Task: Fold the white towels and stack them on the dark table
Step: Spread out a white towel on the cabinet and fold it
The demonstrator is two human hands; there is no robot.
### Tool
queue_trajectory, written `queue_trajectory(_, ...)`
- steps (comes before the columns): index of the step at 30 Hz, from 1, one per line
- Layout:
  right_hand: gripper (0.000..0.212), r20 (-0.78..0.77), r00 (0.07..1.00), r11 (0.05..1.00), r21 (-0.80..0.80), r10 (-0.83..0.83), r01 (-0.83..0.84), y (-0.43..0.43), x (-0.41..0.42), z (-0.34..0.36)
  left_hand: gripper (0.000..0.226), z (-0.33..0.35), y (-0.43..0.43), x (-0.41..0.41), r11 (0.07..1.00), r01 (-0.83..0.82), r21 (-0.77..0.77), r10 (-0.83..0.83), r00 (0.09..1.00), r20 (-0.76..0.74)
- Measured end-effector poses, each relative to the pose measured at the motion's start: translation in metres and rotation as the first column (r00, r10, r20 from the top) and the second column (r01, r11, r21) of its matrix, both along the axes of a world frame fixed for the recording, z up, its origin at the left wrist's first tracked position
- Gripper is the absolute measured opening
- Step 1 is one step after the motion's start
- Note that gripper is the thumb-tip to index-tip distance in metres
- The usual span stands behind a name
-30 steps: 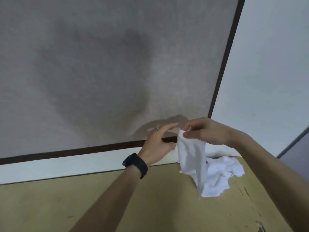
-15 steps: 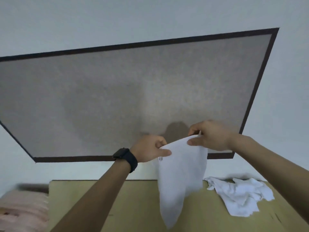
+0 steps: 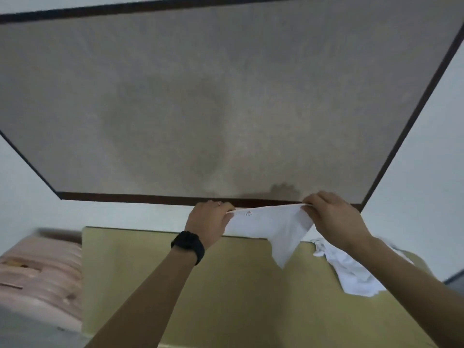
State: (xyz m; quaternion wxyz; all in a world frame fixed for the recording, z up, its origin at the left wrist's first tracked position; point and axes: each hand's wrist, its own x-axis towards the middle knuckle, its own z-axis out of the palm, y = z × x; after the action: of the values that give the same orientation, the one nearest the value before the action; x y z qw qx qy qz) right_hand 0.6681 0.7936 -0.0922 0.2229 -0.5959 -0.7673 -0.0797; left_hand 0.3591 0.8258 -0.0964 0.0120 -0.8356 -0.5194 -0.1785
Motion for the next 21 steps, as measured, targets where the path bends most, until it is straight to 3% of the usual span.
queue_trajectory(3, 0.021, 0.025, 0.997, 0.997, -0.027, 0.073, -0.072, -0.029, 0.007, -0.061, 0.014, -0.061, -0.020, -0.001, 0.999, 0.048, -0.012, -0.049, 0.996, -0.080)
queue_trajectory(5, 0.011, 0.050, 0.991, 0.986, -0.115, 0.125, -0.118, -0.055, 0.011, -0.107, 0.014, -0.108, -0.041, -0.003, 0.998, 0.048, -0.043, -0.053, 0.991, -0.123)
queue_trajectory(6, 0.004, 0.042, 0.989, 0.976, -0.176, 0.139, -0.130, -0.069, 0.013, -0.131, 0.014, -0.131, -0.056, -0.003, 0.993, 0.036, -0.116, -0.052, 0.989, -0.136)
queue_trajectory(9, 0.011, 0.013, 0.990, 0.923, -0.363, 0.144, -0.129, -0.107, 0.018, -0.194, 0.027, -0.189, -0.097, 0.000, 0.925, -0.007, -0.379, -0.079, 0.975, -0.209)
queue_trajectory(13, 0.011, 0.037, 0.988, 0.771, -0.630, 0.151, -0.094, -0.148, 0.019, -0.252, 0.033, -0.246, -0.136, 0.002, 0.837, -0.029, -0.547, -0.118, 0.965, -0.232)
queue_trajectory(17, 0.022, -0.034, 0.998, 0.638, -0.768, 0.052, -0.059, -0.162, 0.018, -0.281, 0.033, -0.268, -0.151, 0.004, 0.708, -0.065, -0.703, -0.036, 0.991, -0.127)
queue_trajectory(19, 0.016, -0.126, 0.989, 0.609, -0.791, -0.075, -0.054, -0.157, 0.017, -0.288, 0.022, -0.269, -0.146, 0.006, 0.602, -0.070, -0.795, 0.167, 0.985, 0.040)
queue_trajectory(21, 0.010, -0.221, 0.941, 0.614, -0.789, -0.255, -0.019, -0.145, 0.018, -0.290, 0.012, -0.272, -0.132, 0.005, 0.565, -0.054, -0.823, 0.369, 0.909, 0.194)
